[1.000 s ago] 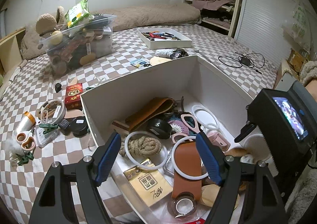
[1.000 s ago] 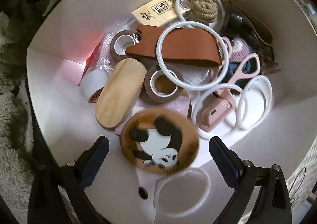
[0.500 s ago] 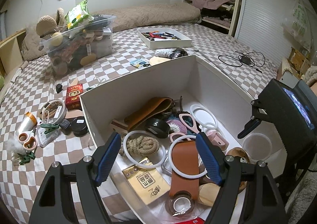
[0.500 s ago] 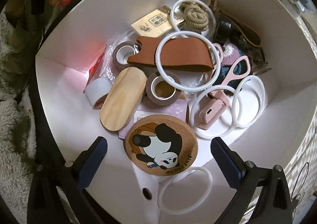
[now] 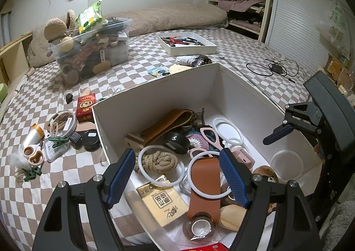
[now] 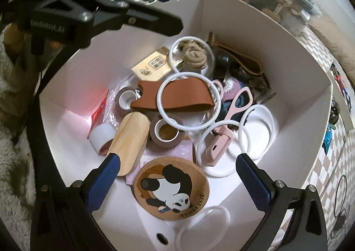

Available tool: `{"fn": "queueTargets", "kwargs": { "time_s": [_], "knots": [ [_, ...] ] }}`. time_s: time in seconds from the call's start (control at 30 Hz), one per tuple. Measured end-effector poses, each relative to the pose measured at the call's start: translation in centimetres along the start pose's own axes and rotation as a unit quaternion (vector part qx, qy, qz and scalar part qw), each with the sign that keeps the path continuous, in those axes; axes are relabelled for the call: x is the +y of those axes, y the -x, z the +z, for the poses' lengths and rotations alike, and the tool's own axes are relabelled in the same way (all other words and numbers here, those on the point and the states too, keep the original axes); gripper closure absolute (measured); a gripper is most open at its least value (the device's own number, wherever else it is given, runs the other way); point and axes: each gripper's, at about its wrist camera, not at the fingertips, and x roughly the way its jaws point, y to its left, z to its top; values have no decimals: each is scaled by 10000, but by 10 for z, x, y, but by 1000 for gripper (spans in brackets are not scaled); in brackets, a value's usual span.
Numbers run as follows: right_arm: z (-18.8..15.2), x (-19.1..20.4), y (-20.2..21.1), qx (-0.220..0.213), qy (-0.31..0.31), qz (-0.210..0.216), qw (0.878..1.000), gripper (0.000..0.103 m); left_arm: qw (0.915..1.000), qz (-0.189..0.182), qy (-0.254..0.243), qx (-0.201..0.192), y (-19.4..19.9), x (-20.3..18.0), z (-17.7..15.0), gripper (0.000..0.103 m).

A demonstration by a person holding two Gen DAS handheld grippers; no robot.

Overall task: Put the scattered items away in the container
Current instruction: 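Raise the right tool up out of the white box, then move both tools away from the white box toward the items on the bed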

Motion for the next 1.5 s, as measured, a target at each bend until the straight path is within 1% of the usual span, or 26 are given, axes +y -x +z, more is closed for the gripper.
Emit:
{"fn": "queueTargets", "kwargs": {
  "time_s": [0.03, 0.07, 0.1, 0.13, 0.23, 0.33, 0.4, 0.57, 0.63, 0.83, 1.03, 1.17, 1.33, 1.5],
  "knots": [
    [-3, 4, -3, -66, -36, -29, 10000, 0, 10000, 50, -19, -24, 1, -1, 0, 14],
    [0, 13, -16, -149, -79, -70, 9998, 0, 9999, 80, -31, -57, 2, -2, -1, 10],
    [1, 14, -14, -244, -133, -112, 9996, 0, 9999, 87, -32, -84, 3, -2, -1, 10],
    [-7, 20, -17, -316, -178, -131, 9993, 0, 9999, 87, -18, -92, 3, -3, -1, 10],
    [-6, 18, -14, -606, -367, -215, 9973, 0, 9999, 99, 55, -131, 5, -3, -1, 9],
    [-3, 12, -9, -852, -537, -304, 9944, 0, 9996, 116, 151, -190, 6, -3, -1, 4],
    [1, 11, -15, -1020, -653, -408, 9918, 0, 9994, 101, 236, -248, 9, -3, -1, 2],
    [1, 1, -8, -1489, -1108, -481, 9814, 0, 9984, 95, 396, -399, 16, -3, 0, 1],
    [0, -4, -4, -1619, -1255, -502, 9775, 0, 9979, 109, 444, -449, 18, -3, 1, 1],
    [-2, -19, 13, -1993, -1657, -759, 9628, 0, 9956, 198, 594, -696, 33, -3, 5, 1],
    [-3, -26, 26, -2307, -1873, -936, 9502, 0, 9917, 346, 725, -1002, 46, -4, 10, 1],
    [-3, -27, 31, -2468, -1987, -958, 9436, 0, 9893, 444, 824, -1121, 52, -3, 11, 1],
    [-7, -29, 36, -2599, -2103, -1055, 9365, 0, 9857, 844, 792, -1229, 56, -5, 10, 1],
    [-13, -33, 43, -2725, -2250, -1197, 9278, 0, 9833, 834, 939, -1318, 60, -1, 8, 1]
  ]
}}
